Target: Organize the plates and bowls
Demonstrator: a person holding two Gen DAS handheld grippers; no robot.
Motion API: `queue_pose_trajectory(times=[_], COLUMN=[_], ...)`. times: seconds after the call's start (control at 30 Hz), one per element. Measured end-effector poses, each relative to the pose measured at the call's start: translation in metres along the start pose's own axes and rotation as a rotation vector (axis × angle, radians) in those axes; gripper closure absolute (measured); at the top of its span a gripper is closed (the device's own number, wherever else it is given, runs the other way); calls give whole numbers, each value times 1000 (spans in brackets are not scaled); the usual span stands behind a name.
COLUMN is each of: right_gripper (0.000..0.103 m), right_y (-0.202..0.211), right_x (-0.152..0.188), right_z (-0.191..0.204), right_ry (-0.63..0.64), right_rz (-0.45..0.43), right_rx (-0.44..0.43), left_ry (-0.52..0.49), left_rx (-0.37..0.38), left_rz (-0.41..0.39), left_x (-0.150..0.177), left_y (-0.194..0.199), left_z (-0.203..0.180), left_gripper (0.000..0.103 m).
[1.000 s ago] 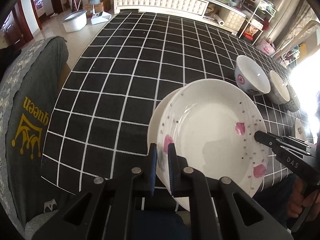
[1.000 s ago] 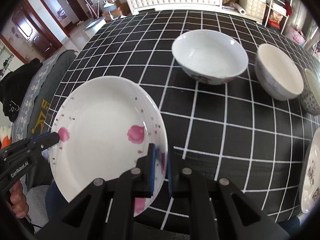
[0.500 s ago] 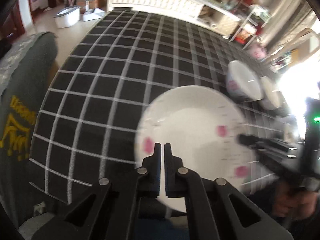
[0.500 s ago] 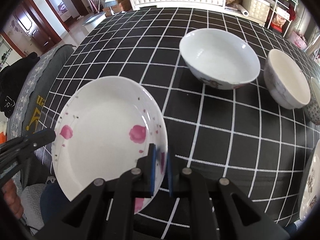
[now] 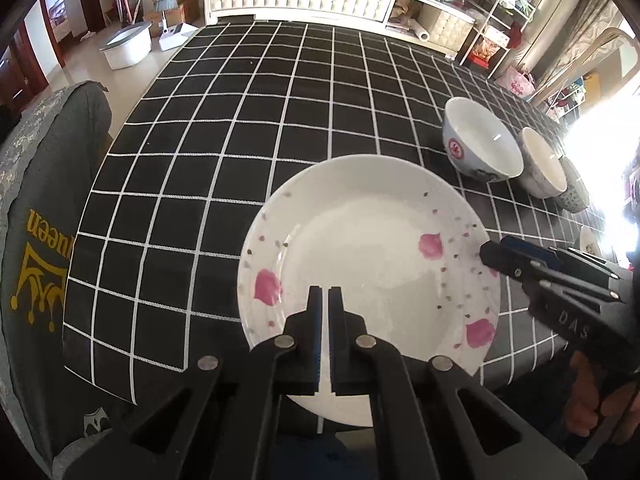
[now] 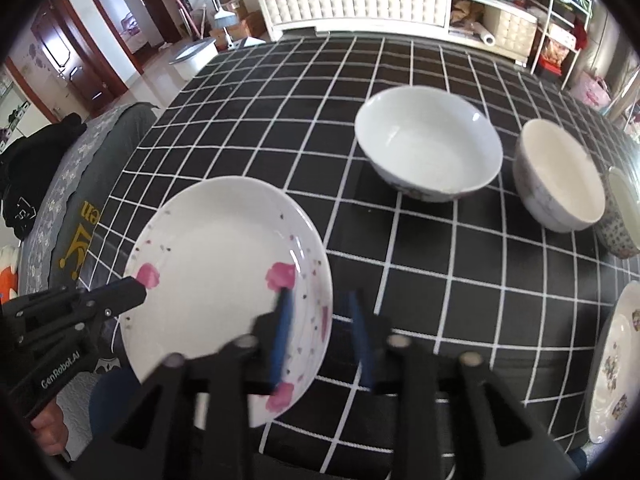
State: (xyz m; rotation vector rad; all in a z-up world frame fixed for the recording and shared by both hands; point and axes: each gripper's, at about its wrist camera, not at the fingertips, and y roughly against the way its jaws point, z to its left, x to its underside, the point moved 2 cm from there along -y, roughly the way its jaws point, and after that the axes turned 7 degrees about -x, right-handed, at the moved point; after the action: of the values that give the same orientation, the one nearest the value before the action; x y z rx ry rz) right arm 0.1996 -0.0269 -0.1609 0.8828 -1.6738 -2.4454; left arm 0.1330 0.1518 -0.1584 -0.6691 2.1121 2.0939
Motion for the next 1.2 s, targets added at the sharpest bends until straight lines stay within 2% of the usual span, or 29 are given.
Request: queue_pose_trajectory(times=[0.03,0.33,0.67,0.83,1.0,1.07,1.1,1.2], right_gripper=[56,48,44,42,42,42,42,42], right_y=[5,59,132,165,189,199,203,212], right_x=[1,8,23,33,42,45,46,51], right_z=[1,-5,-34,-56,-79,-91,-97,-117], right_ry=[5,-11,-62,-85,-108,-122,-129,-154], right_rz=[-12,-117,-241,-289,-320,-334,-338,-336], right_rx=[4,18,74,122,141,151,156,177], left_ry=[1,-44,-157,-192,-231,-250,-262,-288], left_rx=[4,39,100,130,169,176,177,185], left_rz=[-5,-59,-184,-217,-241,-249,-253,-260], left_x=[1,5,10,9,10,10,9,8], left_y=[3,40,105,124,140,144,145,147], left_z=[-2,-34,-104,-135,-169,-183,-192,-211], left_gripper=[101,101,100,80,79,75,68,67])
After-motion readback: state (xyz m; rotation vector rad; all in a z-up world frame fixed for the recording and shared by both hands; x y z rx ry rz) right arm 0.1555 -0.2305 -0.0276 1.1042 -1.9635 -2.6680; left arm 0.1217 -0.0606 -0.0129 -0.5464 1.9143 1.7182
